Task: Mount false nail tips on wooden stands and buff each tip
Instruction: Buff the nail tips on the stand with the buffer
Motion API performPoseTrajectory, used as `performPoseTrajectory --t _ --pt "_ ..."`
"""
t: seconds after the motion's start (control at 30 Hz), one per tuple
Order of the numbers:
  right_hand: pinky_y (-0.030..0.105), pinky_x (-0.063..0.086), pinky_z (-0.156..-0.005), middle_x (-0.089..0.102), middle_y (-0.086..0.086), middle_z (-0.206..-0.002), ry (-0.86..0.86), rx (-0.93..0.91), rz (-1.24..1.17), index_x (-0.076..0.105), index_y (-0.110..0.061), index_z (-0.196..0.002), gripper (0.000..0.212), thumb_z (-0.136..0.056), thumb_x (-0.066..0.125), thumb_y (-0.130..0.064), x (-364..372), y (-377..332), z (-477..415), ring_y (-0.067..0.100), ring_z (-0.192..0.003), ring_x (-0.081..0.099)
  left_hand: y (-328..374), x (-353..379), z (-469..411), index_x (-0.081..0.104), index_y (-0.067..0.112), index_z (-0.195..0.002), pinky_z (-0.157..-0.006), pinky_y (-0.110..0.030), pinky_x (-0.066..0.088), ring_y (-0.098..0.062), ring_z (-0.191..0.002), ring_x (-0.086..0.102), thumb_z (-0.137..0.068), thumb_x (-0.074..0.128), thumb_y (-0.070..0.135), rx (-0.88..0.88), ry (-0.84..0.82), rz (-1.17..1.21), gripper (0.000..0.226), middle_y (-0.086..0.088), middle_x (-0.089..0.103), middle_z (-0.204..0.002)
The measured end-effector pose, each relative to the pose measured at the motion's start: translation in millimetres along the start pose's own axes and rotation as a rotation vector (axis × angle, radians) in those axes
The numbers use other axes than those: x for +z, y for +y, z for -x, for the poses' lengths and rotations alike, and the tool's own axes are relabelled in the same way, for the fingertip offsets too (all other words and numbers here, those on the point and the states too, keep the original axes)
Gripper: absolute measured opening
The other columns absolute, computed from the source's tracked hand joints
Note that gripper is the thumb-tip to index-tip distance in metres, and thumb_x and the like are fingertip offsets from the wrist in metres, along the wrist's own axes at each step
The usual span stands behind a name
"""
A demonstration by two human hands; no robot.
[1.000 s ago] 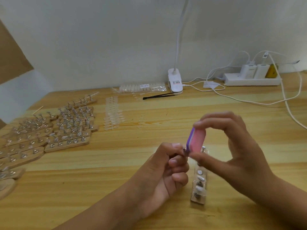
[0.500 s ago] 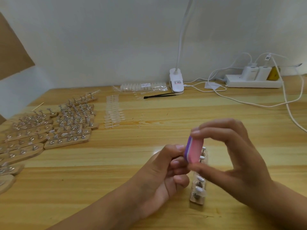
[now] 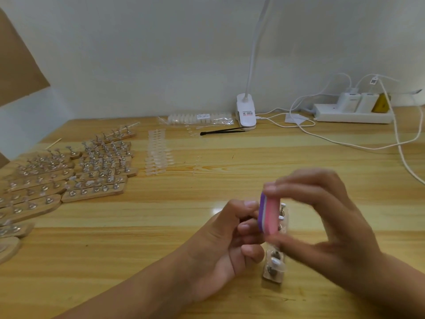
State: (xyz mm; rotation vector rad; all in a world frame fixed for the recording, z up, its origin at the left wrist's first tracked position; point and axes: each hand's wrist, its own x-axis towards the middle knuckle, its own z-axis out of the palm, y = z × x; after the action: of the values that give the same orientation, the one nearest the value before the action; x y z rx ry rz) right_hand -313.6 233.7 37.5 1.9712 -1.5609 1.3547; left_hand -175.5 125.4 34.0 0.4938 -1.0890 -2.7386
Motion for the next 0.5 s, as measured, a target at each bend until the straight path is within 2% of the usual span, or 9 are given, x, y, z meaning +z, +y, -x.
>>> performPoseTrajectory --t 0.1,0.17,0.27,0.33,0.4,0.5 --pt "0.030 0.043 -0.091 0.059 -0.009 -0.112 -0.011 -0.029 0.015 0.060 -0.024 -0.116 0.038 -0.085 0.070 -0.044 1.7 -1.6 0.5 0.009 -0.109 0.054 -0.4 -1.4 -0.4 0.061 0.012 -0.074 -0.050 -0.015 0.034 -0.006 -0.060 0.032 -0.065 0.078 0.031 0.008 0.004 -0.017 0.027 0.000 0.020 -0.077" --pt "0.030 0.043 -0.090 0.058 -0.010 -0.111 0.000 -0.007 0.017 0.060 -0.026 -0.114 0.035 -0.086 0.068 -0.045 0.8 -1.6 -0.1 0.009 -0.109 0.053 -0.4 -1.3 -0.4 0.062 0.014 -0.069 -0.048 -0.014 0.036 -0.005 -0.055 0.033 -0.066 0.077 0.030 0.014 -0.012 -0.004 0.022 0.003 0.025 -0.070" --pt "0.029 0.043 -0.090 0.057 -0.010 -0.111 -0.019 -0.039 0.012 0.060 -0.029 -0.114 0.036 -0.083 0.072 -0.043 0.9 -2.6 0.6 0.011 -0.107 0.054 -1.5 -3.1 0.1 0.069 0.014 -0.071 -0.053 -0.017 0.039 -0.007 -0.061 0.041 -0.061 0.080 0.032 0.015 0.003 -0.043 0.023 0.000 0.033 -0.074" --pt "0.030 0.043 -0.090 0.057 -0.010 -0.110 -0.009 -0.018 0.030 0.057 -0.023 -0.116 0.040 -0.084 0.070 -0.043 0.2 -1.8 0.1 0.010 -0.107 0.053 -0.6 -2.5 0.4 0.069 0.014 -0.069 -0.049 -0.015 0.038 -0.006 -0.058 0.034 -0.061 0.083 0.029 0.011 -0.023 -0.021 0.022 0.002 0.032 -0.070" --pt "0.032 0.044 -0.089 0.058 -0.008 -0.110 -0.001 0.007 0.027 0.056 -0.026 -0.116 0.039 -0.083 0.070 -0.043 -0.1 -0.8 0.9 0.010 -0.108 0.053 -1.1 -1.1 0.5 0.065 0.015 -0.067 -0.046 -0.013 0.035 -0.005 -0.055 0.027 -0.064 0.079 0.028 0.004 -0.012 -0.007 0.020 0.003 0.026 -0.067" --pt "0.032 0.045 -0.088 0.057 -0.009 -0.111 -0.023 -0.031 0.015 0.060 -0.025 -0.115 0.040 -0.082 0.074 -0.044 -0.2 -0.8 2.2 0.012 -0.107 0.055 -1.5 -0.8 0.4 0.060 0.013 -0.073 -0.049 -0.015 0.034 -0.007 -0.059 0.025 -0.063 0.078 0.030 0.002 0.012 -0.015 0.027 -0.001 0.017 -0.079"
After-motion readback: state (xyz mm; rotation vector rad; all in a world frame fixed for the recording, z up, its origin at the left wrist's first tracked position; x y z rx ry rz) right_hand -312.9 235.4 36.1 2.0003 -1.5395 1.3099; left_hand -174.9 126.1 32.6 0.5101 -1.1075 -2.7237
